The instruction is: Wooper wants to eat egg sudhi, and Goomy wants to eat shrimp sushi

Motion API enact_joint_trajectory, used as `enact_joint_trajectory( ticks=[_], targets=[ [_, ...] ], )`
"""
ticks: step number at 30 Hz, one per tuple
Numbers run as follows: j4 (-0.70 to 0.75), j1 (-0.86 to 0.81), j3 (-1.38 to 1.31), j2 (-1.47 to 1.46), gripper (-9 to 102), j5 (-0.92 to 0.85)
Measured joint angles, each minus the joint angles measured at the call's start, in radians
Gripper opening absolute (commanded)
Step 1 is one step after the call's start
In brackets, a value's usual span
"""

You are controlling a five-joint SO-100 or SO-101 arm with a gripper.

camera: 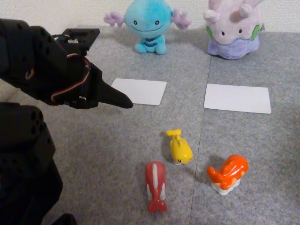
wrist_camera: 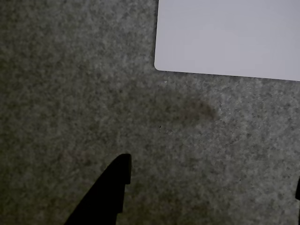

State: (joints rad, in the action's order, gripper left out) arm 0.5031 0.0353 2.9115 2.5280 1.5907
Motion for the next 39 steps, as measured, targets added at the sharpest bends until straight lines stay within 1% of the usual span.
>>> enact_joint_trajectory(
  ticks=[30,35,39],
  targets=[
    [0.003,-0.003,0.0,0.0,40,-0.009],
    [0.003,-0.04,0.0,0.0,40,-0.077],
    [0.005,-0.035,0.0,0.0,40,-0.104]
  ],
)
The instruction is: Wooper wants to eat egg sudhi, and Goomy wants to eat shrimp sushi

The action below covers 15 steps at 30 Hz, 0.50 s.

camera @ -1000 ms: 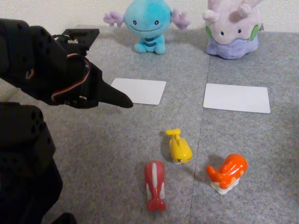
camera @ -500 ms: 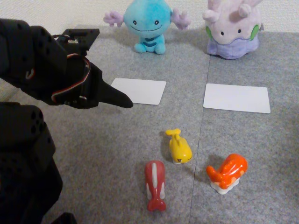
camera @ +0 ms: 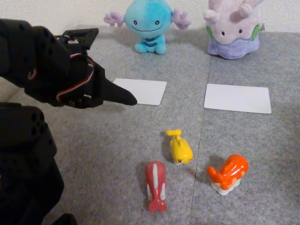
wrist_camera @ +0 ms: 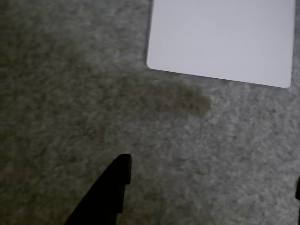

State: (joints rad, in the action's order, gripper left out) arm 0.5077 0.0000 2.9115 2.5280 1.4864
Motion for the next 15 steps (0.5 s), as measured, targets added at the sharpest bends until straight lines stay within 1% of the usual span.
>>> enact_joint_trajectory(
  ticks=[2,5,11,15],
  targets=[
    [0.011,-0.017,-0.005,0.0,40,-0.002],
    [0.078,-0.02,-0.063,0.0,40,-0.008],
    [0.328,-0.109,-0.305,0.0,40,-0.011],
    [0.503,-0.175,-0.489,0.0,40,-0.078]
  ],
)
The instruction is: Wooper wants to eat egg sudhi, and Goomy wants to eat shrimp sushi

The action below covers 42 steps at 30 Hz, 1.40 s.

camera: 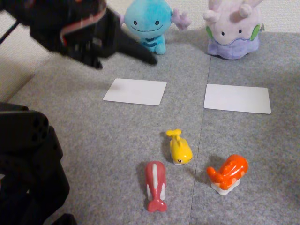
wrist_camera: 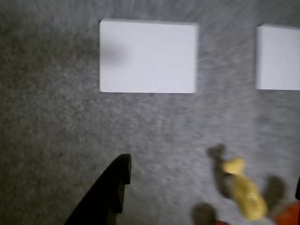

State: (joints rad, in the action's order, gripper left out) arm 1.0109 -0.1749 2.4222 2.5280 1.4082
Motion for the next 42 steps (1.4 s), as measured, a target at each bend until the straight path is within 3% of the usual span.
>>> enact_joint_trajectory(
  ticks=[6,10,20,28,42],
  targets=[
    [0.247,-0.063,-0.216,0.0,40,-0.167],
    [0.407,-0.109,-0.279,0.0,40,-0.37],
    [0.54,-0.322,-0.29,-0.034,40,-0.747],
    [0.512,-0.417,-0.295,-0.336,40,-0.785],
    [0.265,-0.495,-0.364,-0.807,40,-0.822]
  ],
)
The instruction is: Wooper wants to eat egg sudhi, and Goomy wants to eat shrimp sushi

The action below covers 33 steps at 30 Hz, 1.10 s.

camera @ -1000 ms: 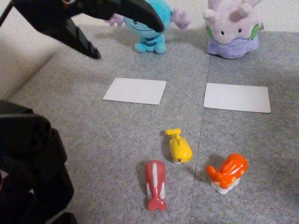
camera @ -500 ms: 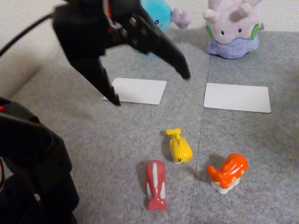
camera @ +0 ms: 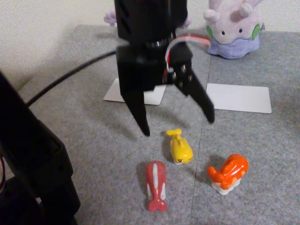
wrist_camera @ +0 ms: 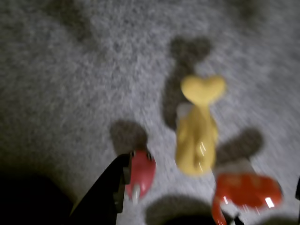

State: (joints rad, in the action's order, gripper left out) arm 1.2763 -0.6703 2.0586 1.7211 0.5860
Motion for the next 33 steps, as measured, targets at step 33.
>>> enact_joint_trajectory(
  ticks=[33],
  targets=[
    [-0.143,-0.066,-0.037,-0.232,1,0.012]
  ],
)
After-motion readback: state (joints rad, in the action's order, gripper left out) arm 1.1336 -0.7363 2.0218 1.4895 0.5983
